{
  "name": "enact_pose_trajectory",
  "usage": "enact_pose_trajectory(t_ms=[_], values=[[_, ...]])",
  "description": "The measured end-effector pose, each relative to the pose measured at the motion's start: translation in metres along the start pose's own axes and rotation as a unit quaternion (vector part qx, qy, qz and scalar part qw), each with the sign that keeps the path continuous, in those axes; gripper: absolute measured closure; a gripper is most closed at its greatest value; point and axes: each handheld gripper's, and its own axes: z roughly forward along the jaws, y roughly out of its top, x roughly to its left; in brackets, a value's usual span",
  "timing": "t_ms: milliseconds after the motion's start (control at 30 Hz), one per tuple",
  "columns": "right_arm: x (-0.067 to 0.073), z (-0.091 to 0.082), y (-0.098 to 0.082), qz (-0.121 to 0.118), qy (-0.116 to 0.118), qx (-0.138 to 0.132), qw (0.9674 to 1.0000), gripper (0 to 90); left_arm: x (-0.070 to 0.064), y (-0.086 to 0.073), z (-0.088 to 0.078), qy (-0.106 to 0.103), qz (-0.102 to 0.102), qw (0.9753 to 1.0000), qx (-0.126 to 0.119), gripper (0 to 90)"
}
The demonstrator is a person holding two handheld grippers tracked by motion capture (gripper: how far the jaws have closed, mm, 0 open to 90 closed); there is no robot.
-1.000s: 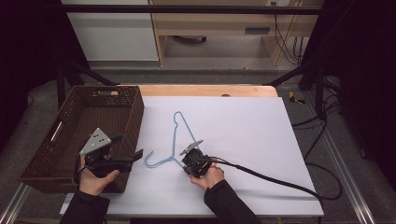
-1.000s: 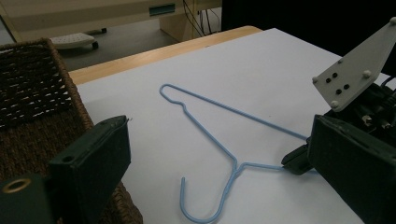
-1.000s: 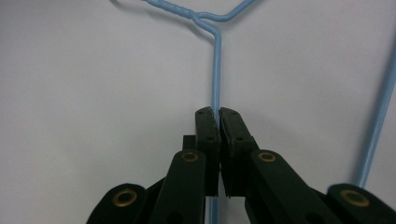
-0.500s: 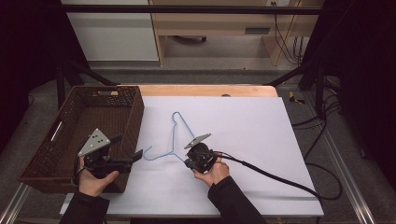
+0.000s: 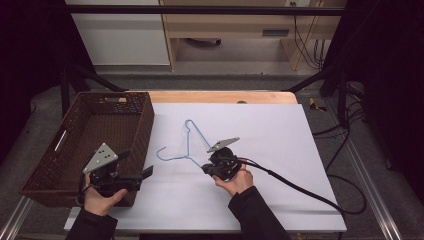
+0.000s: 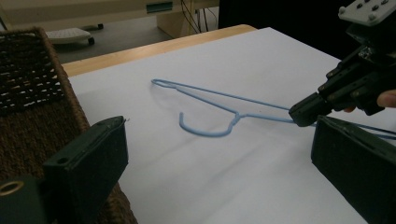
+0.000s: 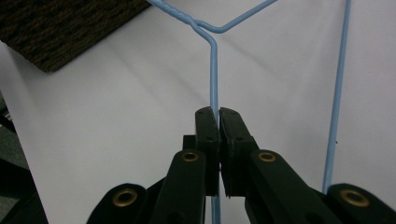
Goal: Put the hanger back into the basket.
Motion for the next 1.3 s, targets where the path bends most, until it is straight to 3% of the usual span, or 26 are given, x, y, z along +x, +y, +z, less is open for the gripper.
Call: enact_pose_trajectory(t_ms=[300, 633, 900, 1300], values=[[-0.007, -0.009, -0.001, 0.009, 0.005, -0.018, 0.9998, 87.8, -0.019, -0.01, 0.021, -0.02, 0.004, 0.9995, 0.025, 4.1], [-0.01, -0.014, -0.003, 0.013, 0.007, -0.026, 0.9996, 87.8, -0.03, -0.016, 0.046, -0.036, -0.004, 0.9983, 0.047, 6.0], [-0.009, -0.016, -0.004, 0.015, 0.009, -0.029, 0.9994, 87.8, -0.03, -0.011, 0.069, -0.057, -0.028, 0.9971, 0.042, 9.4], [-0.011, -0.018, -0.008, 0.015, 0.012, -0.032, 0.9993, 87.8, -0.027, -0.008, 0.101, -0.056, -0.031, 0.9972, 0.039, 19.0]])
